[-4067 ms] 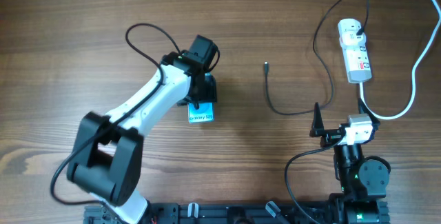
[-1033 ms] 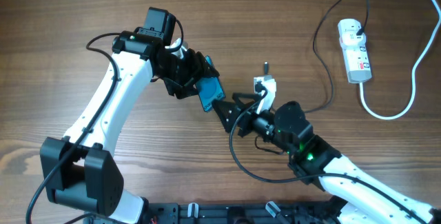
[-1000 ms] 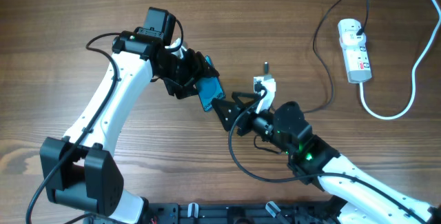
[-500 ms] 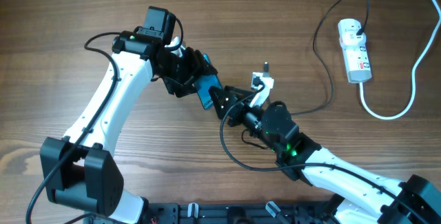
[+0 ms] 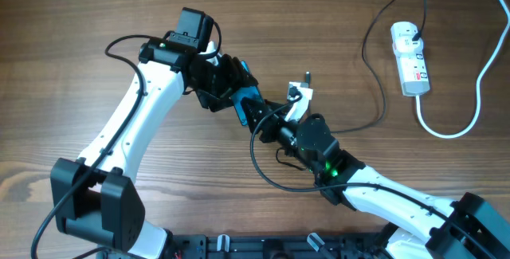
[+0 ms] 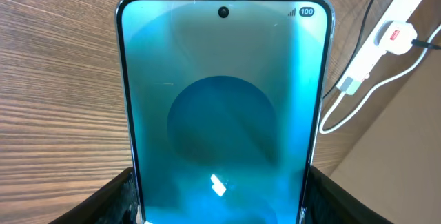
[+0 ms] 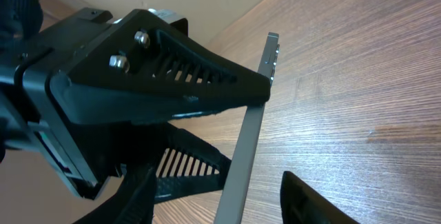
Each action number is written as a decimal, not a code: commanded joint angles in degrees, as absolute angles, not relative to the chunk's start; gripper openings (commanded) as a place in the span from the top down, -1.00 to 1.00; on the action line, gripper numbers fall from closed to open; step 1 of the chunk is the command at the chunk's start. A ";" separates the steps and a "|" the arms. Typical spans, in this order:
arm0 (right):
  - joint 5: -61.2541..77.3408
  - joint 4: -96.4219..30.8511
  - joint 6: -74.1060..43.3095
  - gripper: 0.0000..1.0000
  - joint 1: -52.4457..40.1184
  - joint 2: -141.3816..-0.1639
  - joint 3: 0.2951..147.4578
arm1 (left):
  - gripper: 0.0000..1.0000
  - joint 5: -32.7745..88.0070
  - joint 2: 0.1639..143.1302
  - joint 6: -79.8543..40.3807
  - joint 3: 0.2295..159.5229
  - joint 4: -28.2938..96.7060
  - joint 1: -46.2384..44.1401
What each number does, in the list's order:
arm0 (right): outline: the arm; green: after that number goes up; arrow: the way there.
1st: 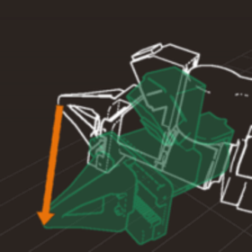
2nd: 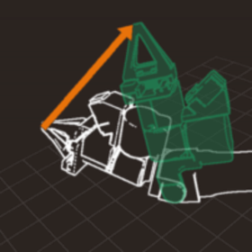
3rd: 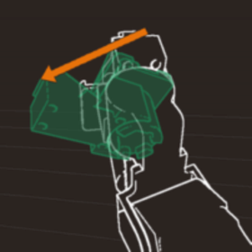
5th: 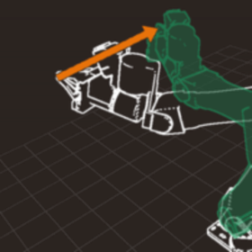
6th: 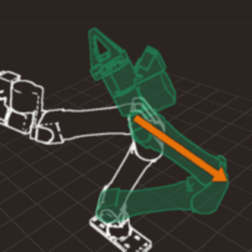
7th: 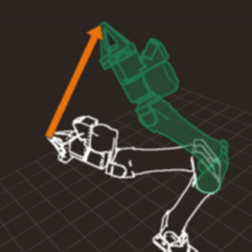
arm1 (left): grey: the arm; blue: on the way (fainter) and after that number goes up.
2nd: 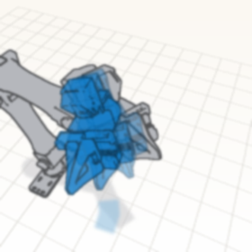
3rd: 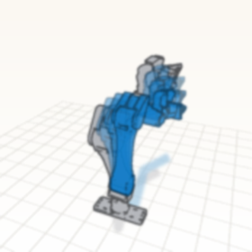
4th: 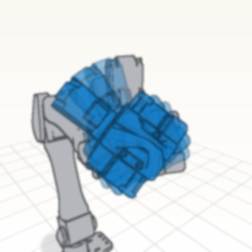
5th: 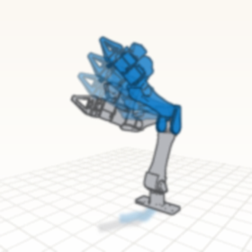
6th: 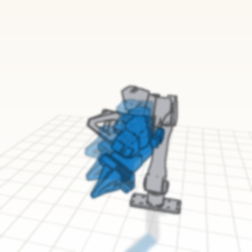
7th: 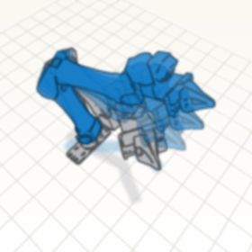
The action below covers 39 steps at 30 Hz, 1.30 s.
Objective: Plug charger to phone and switch on socket
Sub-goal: 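Grasp the phone edge with the right gripper from the left gripper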
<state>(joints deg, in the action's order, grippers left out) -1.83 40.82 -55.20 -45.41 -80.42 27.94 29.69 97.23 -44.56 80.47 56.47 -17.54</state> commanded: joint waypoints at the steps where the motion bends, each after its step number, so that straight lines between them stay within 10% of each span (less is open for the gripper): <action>1: -3.97 40.84 -57.65 -0.09 -45.82 -80.90 29.41 | 0.03 28.82 97.30 -45.74 81.78 55.92 -19.09; 39: -7.11 36.53 -66.19 0.66 -45.80 -81.17 29.41 | 0.01 25.56 97.30 -49.93 81.78 53.54 -23.42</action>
